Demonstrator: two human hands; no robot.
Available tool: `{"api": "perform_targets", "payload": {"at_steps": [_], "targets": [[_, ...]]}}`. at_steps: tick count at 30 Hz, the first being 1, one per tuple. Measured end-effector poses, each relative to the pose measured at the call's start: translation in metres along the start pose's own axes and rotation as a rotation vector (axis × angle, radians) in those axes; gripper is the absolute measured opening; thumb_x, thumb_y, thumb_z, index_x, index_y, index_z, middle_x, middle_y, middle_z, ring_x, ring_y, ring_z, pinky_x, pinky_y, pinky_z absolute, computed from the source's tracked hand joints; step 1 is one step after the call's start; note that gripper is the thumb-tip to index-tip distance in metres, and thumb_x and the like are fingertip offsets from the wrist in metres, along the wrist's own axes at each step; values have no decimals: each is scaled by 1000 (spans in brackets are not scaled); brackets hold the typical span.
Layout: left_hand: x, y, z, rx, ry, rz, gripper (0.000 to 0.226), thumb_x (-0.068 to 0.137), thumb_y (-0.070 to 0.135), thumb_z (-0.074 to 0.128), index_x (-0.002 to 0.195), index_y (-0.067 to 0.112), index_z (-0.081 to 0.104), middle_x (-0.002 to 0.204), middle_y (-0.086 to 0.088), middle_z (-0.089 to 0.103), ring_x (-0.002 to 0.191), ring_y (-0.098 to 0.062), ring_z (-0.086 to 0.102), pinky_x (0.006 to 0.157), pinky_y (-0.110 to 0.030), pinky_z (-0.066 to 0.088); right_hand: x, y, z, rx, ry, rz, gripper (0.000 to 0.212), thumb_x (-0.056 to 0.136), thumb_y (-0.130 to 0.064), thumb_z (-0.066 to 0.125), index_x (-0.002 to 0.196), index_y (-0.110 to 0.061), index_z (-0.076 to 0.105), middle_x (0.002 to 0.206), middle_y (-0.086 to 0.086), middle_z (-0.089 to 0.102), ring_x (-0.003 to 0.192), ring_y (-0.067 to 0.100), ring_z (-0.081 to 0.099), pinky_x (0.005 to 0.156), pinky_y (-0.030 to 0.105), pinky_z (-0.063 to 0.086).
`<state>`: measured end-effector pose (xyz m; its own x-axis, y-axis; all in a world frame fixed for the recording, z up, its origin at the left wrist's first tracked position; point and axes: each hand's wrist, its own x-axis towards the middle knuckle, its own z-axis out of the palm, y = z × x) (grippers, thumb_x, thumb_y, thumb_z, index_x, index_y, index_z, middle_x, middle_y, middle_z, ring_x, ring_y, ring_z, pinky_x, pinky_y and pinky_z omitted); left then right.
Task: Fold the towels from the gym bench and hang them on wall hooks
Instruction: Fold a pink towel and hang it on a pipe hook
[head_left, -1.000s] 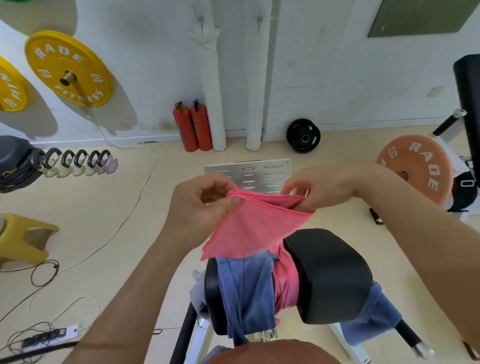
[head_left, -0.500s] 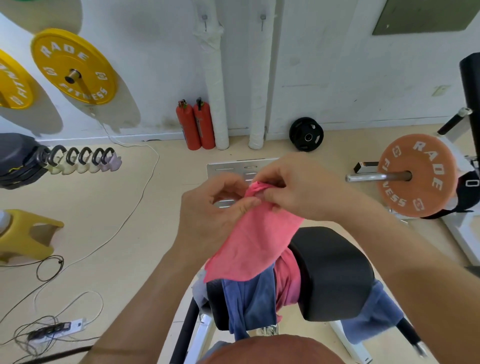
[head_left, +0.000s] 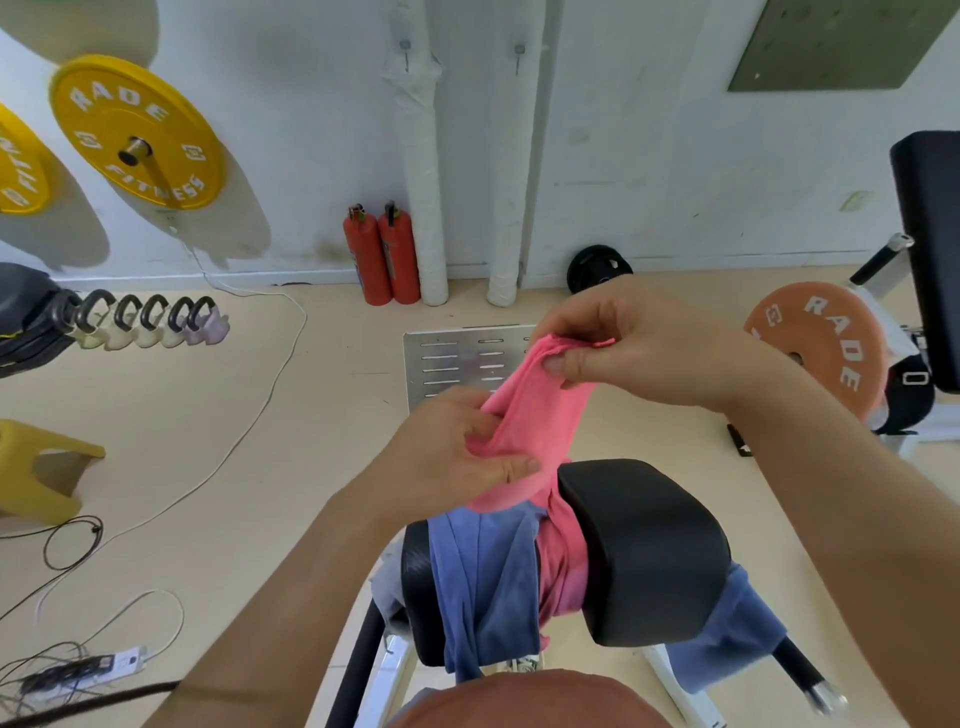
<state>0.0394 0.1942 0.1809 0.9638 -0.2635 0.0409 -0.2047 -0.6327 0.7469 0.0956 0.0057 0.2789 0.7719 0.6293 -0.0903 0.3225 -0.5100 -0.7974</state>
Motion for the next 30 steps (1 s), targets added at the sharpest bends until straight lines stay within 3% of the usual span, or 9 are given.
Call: {"api": "perform_targets", "payload": {"at_steps": [3,7,9,11,17,19,22,25,30], "targets": [[3,-9,-3,147,-129,-103,51,75,44,74,66,-3,58,64,-5,48,55,-12,39,54,-25,35,2,7,-6,62,102,7,12,89,-3,62,91,-10,71,82,3,72,79,19,71,81,27,57],[-2,-33,2,332,-244,-144,54,78,49,69,51,14,38,58,3,40,51,-9,35,48,-18,26,2,25,-15,149,246,55,12,89,-2,61,90,-8,71,81,4,71,74,11,70,74,22,57],[-5,-46,3,295,-257,-184,47,77,48,71,55,12,50,61,-1,48,54,-11,41,50,-19,30,3,40,-17,226,298,88,11,89,-1,61,97,-2,70,87,10,70,76,14,69,73,23,58],[-8,-58,2,167,-235,-231,30,75,40,76,62,17,62,66,0,56,58,-11,47,53,-19,35,5,62,-17,351,324,158,15,88,-1,62,102,0,68,93,16,68,82,19,68,75,27,60],[-3,-85,1,116,-15,-303,27,83,20,69,62,26,51,60,9,47,58,-10,41,53,-16,30,12,144,-2,771,415,483,12,91,-1,57,91,-9,65,95,7,60,96,21,57,69,26,60],[0,-95,4,64,46,-331,17,83,17,67,82,32,57,73,14,58,68,-5,52,60,-12,34,11,169,7,739,381,606,10,92,-3,58,92,-11,64,96,5,60,95,18,57,75,30,59],[7,-110,10,59,28,-351,38,83,10,65,114,31,57,92,9,64,85,-10,58,74,-18,38,10,195,19,476,344,758,5,93,-12,60,93,-15,63,80,3,53,70,11,49,63,23,48],[18,-121,17,234,10,-316,30,80,3,60,104,19,69,92,3,67,88,-18,59,70,-19,36,13,210,23,611,335,801,8,95,-10,56,98,-11,63,61,3,50,48,9,42,44,18,42],[25,-129,33,327,196,-284,24,70,-6,62,85,12,69,82,2,60,80,-20,51,67,-24,35,7,230,36,929,476,707,19,92,3,50,92,-7,67,75,10,72,70,19,72,66,25,60]]}}
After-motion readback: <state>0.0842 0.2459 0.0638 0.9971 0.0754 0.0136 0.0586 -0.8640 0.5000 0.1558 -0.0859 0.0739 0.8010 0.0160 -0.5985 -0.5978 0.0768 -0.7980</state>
